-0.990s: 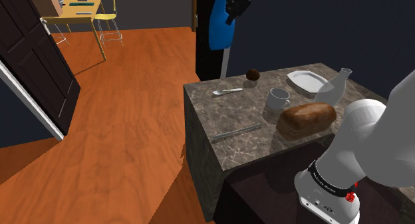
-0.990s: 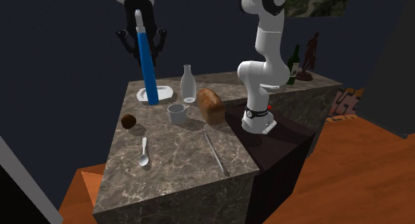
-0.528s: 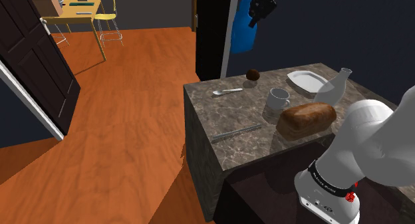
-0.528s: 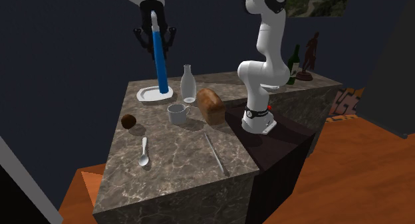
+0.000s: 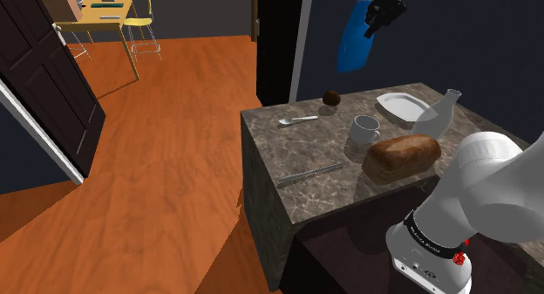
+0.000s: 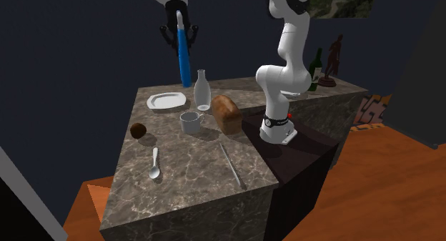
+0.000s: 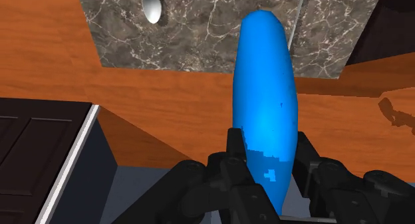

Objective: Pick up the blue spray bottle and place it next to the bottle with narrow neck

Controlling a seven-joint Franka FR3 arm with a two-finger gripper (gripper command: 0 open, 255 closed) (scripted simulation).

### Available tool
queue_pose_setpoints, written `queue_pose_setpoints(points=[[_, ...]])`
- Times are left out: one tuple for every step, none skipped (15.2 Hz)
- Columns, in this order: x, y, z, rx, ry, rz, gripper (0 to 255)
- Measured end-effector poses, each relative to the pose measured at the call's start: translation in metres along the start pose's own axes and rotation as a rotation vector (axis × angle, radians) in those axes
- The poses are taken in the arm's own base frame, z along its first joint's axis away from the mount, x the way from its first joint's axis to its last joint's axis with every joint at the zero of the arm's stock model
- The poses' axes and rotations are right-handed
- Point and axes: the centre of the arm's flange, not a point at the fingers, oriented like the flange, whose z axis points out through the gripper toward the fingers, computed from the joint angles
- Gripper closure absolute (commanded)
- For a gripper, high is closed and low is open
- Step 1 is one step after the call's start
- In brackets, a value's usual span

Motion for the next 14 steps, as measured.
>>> queue_pose_setpoints(points=[[-0.010,-0.004,-0.004,0.000,0.000,0.000,255],[-0.021,-0.010,-0.009,0.000,0.000,-0.001,255],[-0.031,-0.016,-0.013,0.000,0.000,0.000,255],[-0.043,-0.020,-0.018,0.000,0.000,0.000,255],[-0.052,-0.026,-0.023,0.000,0.000,-0.001,255],[-0.061,-0.034,-0.031,0.000,0.000,-0.001,255],[-0.072,-0.038,-0.036,0.000,0.000,0.000,255],[-0.085,-0.044,-0.040,0.000,0.000,0.000,255],[-0.095,-0.048,-0.047,0.000,0.000,0.000,255],[-0.107,-0.056,-0.053,0.000,0.000,-0.001,255],[-0.119,-0.060,-0.057,0.000,0.000,0.000,255],[-0.129,-0.067,-0.063,0.000,0.000,-0.001,255],[-0.139,-0.074,-0.067,0.000,0.000,-0.001,255],[-0.151,-0.080,-0.072,0.000,0.000,-0.001,255]])
